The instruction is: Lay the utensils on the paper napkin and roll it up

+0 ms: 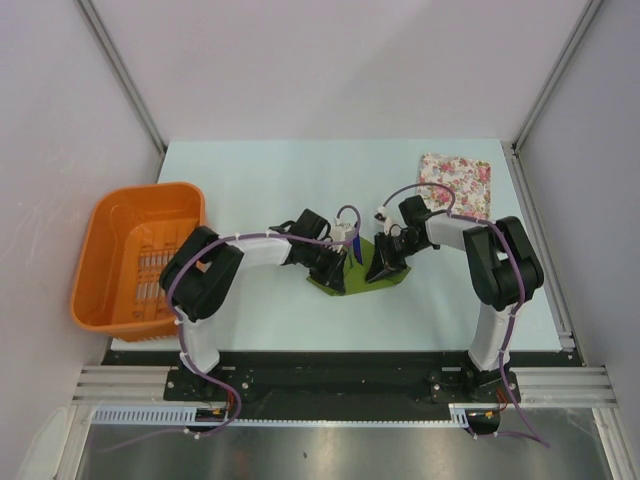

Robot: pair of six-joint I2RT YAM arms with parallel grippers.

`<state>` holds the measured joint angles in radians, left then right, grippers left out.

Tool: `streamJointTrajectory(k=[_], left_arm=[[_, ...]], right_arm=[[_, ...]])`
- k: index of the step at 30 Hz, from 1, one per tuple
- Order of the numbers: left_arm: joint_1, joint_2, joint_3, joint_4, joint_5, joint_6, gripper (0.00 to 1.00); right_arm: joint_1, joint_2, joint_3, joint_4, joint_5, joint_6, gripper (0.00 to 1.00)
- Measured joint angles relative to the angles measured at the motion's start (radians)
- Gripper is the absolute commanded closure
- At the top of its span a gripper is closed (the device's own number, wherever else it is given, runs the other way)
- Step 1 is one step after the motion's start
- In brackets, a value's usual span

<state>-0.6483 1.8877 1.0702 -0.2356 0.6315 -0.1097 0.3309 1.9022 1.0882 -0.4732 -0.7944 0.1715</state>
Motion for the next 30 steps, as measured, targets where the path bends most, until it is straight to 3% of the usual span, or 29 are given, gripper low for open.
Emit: streamJointTrajectory(k=[15, 22, 30], left_arm=[[0.016, 0.018, 0.0, 0.006, 0.027, -0.026, 0.82], [0.023, 0.024, 0.0, 0.009, 0.035, -0.034, 0.83], [0.032, 0.024, -0.005, 0.017, 0.039, -0.04, 0.84]], right_arm=[[-0.005, -0.022, -0.028, -0.064, -0.027, -0.047, 0.8], [-0.071, 0.044, -0.048, -0.022, -0.068, -0.019, 0.8], [-0.173, 0.056, -0.058, -0.106, -0.095, -0.087, 0.8]])
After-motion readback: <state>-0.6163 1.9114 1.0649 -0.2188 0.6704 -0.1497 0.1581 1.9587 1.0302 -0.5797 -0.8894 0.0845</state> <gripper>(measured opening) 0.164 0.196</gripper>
